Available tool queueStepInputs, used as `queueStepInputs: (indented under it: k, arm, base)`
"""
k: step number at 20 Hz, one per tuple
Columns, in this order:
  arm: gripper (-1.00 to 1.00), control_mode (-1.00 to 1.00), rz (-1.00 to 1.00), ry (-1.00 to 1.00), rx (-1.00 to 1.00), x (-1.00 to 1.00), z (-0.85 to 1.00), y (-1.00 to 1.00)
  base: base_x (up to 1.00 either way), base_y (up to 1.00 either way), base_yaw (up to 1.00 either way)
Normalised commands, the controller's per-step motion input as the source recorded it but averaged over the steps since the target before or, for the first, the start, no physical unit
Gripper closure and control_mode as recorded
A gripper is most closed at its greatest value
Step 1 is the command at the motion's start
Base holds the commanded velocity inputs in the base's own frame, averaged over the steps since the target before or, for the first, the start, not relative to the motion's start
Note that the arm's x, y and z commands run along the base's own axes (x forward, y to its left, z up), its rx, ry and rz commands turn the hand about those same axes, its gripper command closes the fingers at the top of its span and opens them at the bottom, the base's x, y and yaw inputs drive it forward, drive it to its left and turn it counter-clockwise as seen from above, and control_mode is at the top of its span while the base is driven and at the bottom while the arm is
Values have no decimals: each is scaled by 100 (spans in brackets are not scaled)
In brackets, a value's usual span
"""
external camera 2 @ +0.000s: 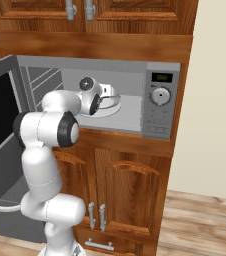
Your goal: Transport the chicken drumstick from the fridge to the microwave and turn on the microwave.
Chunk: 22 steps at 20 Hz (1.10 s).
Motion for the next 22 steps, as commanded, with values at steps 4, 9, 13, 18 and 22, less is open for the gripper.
queueStepInputs:
  k: [4,9,13,18,22]
  arm:
    - [-100,-100,0,-1,0,-19,0,0]
    - [-100,-100,0,-3,0,-43,0,0]
    - [-100,-100,0,-3,0,-68,10,0]
    - [-100,-100,0,0,2,-64,43,0]
    - [-100,-100,0,0,4,-69,51,0]
  base:
    - [0,0,0]
    - [0,0,0]
    - [0,0,0]
    - [0,0,0]
    - [0,0,0]
